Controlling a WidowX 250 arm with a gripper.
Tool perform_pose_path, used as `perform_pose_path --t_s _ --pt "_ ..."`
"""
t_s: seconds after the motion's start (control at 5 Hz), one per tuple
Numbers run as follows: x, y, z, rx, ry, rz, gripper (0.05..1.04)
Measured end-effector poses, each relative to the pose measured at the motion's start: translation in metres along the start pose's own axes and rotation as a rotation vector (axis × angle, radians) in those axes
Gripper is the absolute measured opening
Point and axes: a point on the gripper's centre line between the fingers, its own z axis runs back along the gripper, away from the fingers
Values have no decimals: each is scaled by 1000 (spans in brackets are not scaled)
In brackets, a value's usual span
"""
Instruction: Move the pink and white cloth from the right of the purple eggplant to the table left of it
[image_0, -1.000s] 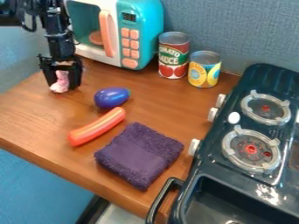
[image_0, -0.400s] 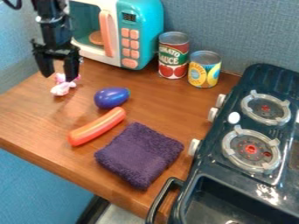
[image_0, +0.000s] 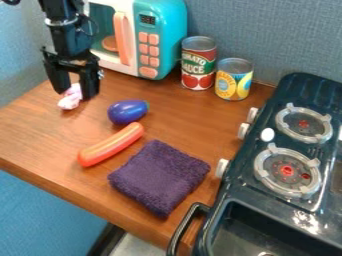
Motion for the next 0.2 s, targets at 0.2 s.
perform_pose_path --t_s 0.2 --pt "-14 -34 -6 -16 31 -91 999"
